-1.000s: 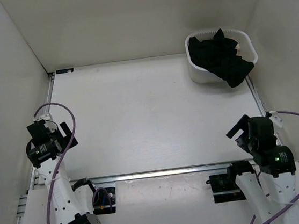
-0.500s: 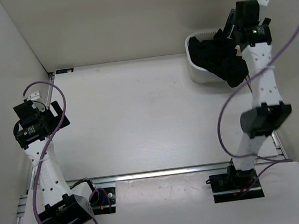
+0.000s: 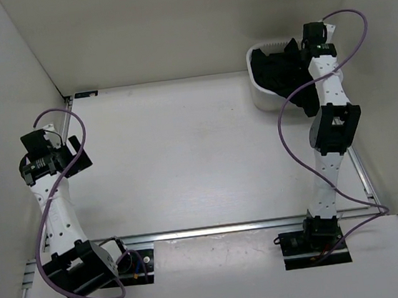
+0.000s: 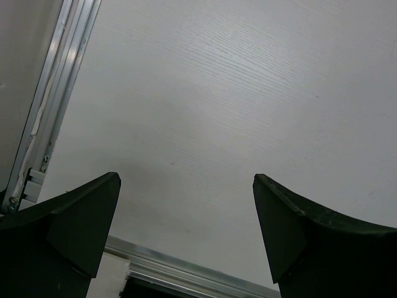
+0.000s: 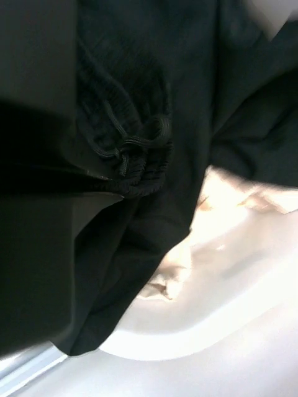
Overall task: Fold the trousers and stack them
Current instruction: Grab the trousers from the pile, then move the trousers to the center of the board
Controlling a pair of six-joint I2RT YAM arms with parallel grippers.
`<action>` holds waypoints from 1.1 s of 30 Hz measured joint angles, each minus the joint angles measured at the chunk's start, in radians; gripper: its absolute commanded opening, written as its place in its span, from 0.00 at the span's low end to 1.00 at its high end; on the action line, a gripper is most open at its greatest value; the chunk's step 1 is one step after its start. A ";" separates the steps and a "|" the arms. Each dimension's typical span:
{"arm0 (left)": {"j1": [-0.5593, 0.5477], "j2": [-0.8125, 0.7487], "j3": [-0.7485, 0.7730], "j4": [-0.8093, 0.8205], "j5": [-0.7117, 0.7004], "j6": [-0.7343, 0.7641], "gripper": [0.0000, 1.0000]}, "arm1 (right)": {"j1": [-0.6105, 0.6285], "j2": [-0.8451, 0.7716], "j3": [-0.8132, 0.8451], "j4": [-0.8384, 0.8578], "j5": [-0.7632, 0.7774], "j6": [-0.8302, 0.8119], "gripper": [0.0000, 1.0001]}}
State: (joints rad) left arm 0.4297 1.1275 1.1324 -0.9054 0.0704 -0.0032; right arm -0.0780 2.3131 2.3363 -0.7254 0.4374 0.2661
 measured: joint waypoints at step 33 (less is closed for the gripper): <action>0.000 -0.083 0.094 0.004 -0.020 0.000 1.00 | 1.077 -0.405 -0.110 0.967 0.196 0.121 0.00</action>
State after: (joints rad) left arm 0.4297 1.0443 1.2263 -0.9012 0.0505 -0.0029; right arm 0.9989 1.9083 2.2265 0.2420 0.6331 0.3866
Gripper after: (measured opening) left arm 0.998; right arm 0.071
